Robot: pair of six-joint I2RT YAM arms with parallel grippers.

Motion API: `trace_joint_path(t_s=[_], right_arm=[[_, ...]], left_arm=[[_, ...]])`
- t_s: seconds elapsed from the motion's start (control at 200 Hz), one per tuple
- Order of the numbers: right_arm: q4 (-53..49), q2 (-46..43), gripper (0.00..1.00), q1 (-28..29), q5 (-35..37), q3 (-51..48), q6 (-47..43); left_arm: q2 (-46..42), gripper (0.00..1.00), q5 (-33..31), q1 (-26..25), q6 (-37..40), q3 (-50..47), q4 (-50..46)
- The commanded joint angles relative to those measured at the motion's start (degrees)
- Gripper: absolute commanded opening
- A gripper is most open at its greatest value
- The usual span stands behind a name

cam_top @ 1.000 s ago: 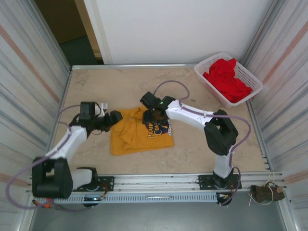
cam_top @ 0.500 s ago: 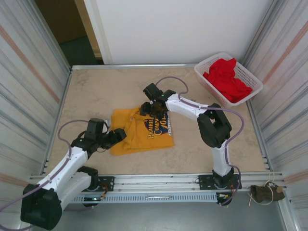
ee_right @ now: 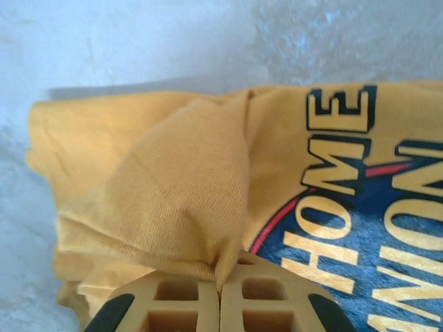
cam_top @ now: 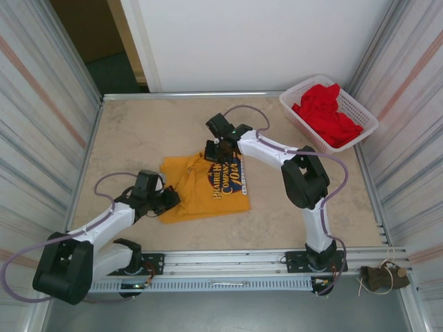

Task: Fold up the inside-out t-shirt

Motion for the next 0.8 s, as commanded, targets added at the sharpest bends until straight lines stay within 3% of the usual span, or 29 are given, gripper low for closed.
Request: trace_joint_path(t_s=[0.0, 0.336, 0.491, 0.797], right_arm=[[-1.5, 0.0, 0.0, -0.1, -2.6, 3.9, -1.2], [-6.0, 6.0, 0.0, 1.5, -6.9, 18.7, -1.7], [-6.7, 11.9, 0.0, 2.0, -9.6, 25.4, -0.2], [-6.9, 23.3, 0.0, 4.0, -13.0, 37.7, 3.1]], left_arm=[[-4.9, 0.0, -2.2, -1.3, -1.0, 1.3, -1.7], [-25.6, 0.0, -4.9, -2.9, -11.0, -3.9, -16.1], [-31.5, 0.0, -6.0, -3.8, -15.5, -6.7, -19.0], [-41.2, 0.0, -14.5, -7.5, -21.5, -6.3, -30.9]])
